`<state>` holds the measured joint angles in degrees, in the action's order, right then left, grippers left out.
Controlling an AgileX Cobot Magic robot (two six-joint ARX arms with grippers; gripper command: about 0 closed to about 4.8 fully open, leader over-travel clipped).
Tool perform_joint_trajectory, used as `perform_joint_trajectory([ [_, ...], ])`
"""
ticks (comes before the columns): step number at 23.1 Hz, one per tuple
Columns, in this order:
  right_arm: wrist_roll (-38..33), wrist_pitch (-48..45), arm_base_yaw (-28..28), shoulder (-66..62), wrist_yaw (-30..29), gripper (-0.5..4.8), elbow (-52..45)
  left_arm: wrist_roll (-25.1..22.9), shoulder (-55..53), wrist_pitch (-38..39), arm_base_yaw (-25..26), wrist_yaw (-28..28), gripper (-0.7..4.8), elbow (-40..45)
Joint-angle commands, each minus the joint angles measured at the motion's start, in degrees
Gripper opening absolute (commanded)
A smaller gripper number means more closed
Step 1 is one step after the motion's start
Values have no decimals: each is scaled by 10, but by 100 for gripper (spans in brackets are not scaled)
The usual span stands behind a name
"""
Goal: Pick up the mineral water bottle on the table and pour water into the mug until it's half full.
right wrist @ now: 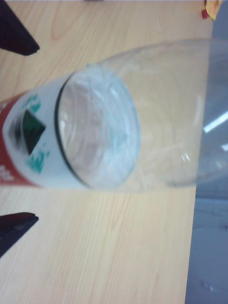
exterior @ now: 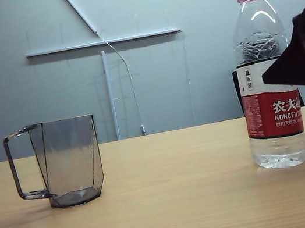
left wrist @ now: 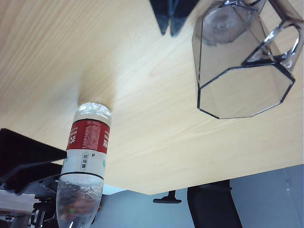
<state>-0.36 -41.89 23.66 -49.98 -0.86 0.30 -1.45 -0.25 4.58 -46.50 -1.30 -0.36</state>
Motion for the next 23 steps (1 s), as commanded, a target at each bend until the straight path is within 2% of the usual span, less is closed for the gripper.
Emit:
perform_joint_trajectory([
  [1,2,-76,-3,-50,-7,479,0,2,-1,-4,1,0,-2,-1],
  [4,2,-156,-3,-117,-8,479,0,2,-1,-4,0,0,-2,-1],
  [8,2,-205,-5,-168,-8,479,4,2,-1,-4,0,0,-2,-1],
  [14,2,-232,-5,-260,-27,479,51,2,-1,-4,0,0,-2,-1],
  [20,2,-232,-5,-273,-24,479,64,2,-1,-4,0,0,-2,-1],
  [23,2,-234,-5,-273,-11,416,64,2,-1,-4,0,0,-2,-1],
])
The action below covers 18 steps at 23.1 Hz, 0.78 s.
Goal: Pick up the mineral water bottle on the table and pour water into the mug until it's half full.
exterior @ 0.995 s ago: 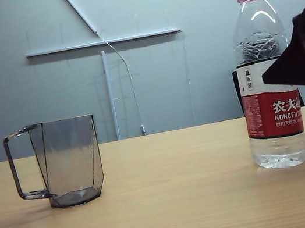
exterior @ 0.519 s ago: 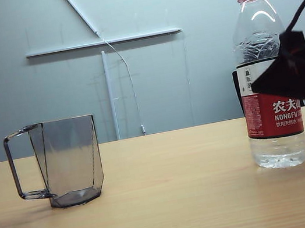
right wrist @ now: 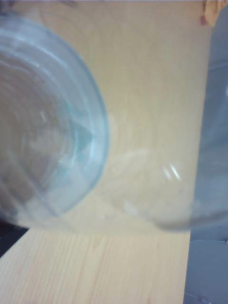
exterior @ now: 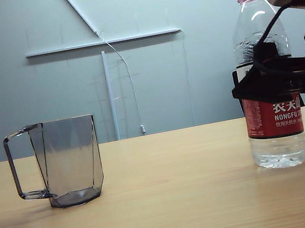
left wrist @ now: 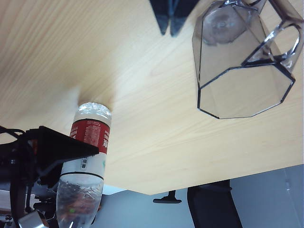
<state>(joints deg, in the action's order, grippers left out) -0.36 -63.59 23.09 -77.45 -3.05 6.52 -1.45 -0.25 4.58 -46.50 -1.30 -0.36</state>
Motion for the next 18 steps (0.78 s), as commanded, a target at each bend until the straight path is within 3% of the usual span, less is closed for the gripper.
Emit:
perform_joint_trajectory([
  [1,2,-16,1,1,15,396,2,2,-1,-4,0,0,-2,-1],
  [5,1,-16,1,1,16,269,2,2,-1,-4,0,0,-2,-1],
  [15,13,-43,1,2,13,268,18,2,-1,-4,10,0,-2,-2],
  [18,37,-2,2,2,-40,269,61,2,-1,-4,38,0,-2,-2],
])
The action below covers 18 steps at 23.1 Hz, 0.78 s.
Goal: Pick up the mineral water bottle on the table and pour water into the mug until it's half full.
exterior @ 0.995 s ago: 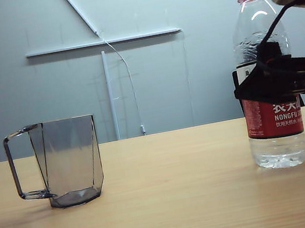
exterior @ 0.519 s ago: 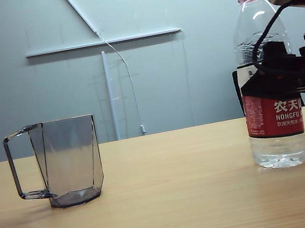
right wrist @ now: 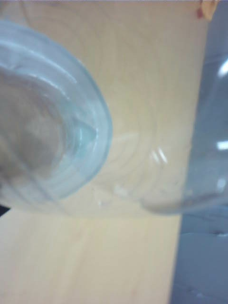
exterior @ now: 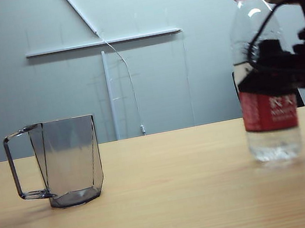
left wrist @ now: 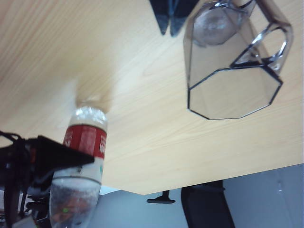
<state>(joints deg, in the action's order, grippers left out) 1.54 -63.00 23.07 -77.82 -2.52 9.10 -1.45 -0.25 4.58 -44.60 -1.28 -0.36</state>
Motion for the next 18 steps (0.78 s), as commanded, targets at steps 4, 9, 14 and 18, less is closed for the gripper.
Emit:
perform_joint_trajectory([
  [4,40,82,21,6,-55,269,97,2,-1,-4,47,0,-2,-2],
  [9,150,211,67,5,-52,269,171,2,-1,-4,68,0,-2,-2],
  [14,287,392,127,-16,-19,269,284,2,-1,-4,78,0,-2,-2],
  [18,328,405,153,-47,23,269,324,2,-1,-4,79,0,-2,-2],
])
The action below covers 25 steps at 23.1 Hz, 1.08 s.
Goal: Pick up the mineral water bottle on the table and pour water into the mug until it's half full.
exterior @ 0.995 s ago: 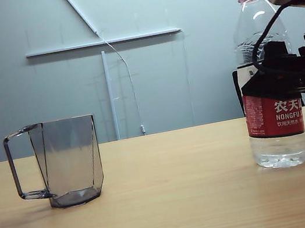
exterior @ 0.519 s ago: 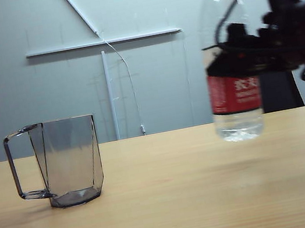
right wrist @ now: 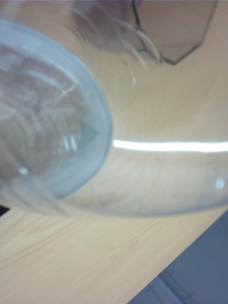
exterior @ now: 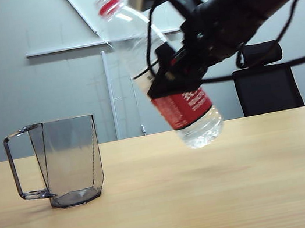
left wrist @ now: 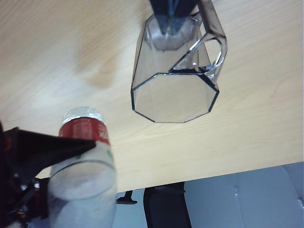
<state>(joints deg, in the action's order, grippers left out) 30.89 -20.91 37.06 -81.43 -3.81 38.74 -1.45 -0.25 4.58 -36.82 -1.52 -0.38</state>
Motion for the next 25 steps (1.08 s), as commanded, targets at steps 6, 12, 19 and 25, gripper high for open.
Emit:
perform_joint_trajectory([
  [6,124,45,56,-63,104,269,100,2,-1,-4,2,3,-2,-1],
  [12,199,46,72,-63,166,268,101,2,-1,-4,2,2,-2,-1],
  [19,264,31,72,-64,209,268,101,2,-1,-4,24,2,-2,-1],
  [25,309,7,72,-71,221,268,101,2,-1,-4,30,2,-2,-1],
])
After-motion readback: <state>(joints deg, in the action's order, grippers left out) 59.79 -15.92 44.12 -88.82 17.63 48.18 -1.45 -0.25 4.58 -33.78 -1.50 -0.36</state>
